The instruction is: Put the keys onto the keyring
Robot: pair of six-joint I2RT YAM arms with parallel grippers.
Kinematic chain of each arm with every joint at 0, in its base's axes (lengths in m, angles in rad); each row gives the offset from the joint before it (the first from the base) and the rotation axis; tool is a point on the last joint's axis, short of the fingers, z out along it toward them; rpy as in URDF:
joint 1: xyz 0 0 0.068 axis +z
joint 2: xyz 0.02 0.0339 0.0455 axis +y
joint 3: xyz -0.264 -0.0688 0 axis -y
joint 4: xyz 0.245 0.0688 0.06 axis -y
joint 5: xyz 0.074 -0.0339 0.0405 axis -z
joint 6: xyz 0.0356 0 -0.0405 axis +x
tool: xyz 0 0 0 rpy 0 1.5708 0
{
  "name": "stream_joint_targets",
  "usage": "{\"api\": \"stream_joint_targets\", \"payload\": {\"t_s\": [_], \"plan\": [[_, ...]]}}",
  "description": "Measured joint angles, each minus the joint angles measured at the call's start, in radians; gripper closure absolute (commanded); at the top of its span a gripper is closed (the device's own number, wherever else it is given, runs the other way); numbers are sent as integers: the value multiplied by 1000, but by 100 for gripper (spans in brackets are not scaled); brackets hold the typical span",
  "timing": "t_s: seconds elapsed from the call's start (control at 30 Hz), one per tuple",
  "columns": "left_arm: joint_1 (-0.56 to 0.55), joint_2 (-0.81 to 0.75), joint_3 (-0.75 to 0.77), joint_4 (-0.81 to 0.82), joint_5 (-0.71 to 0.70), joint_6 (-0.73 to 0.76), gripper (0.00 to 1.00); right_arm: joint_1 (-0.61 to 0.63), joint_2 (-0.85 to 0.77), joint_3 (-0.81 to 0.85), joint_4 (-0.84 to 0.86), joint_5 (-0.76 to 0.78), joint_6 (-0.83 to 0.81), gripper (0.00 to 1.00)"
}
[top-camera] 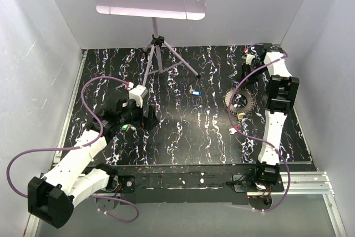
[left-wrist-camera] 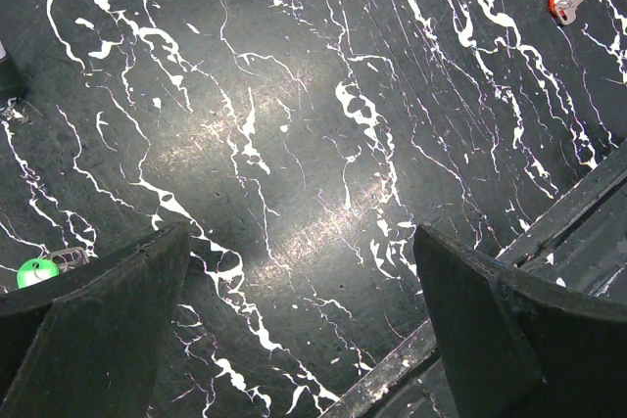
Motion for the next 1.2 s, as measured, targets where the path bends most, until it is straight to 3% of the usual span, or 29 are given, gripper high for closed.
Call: {"api": "stream_joint_targets", "payload": {"t_s": [1.2], "plan": [[6, -22, 0, 14, 21, -8, 2, -6, -164, -100, 32, -49, -3, 99]]}}
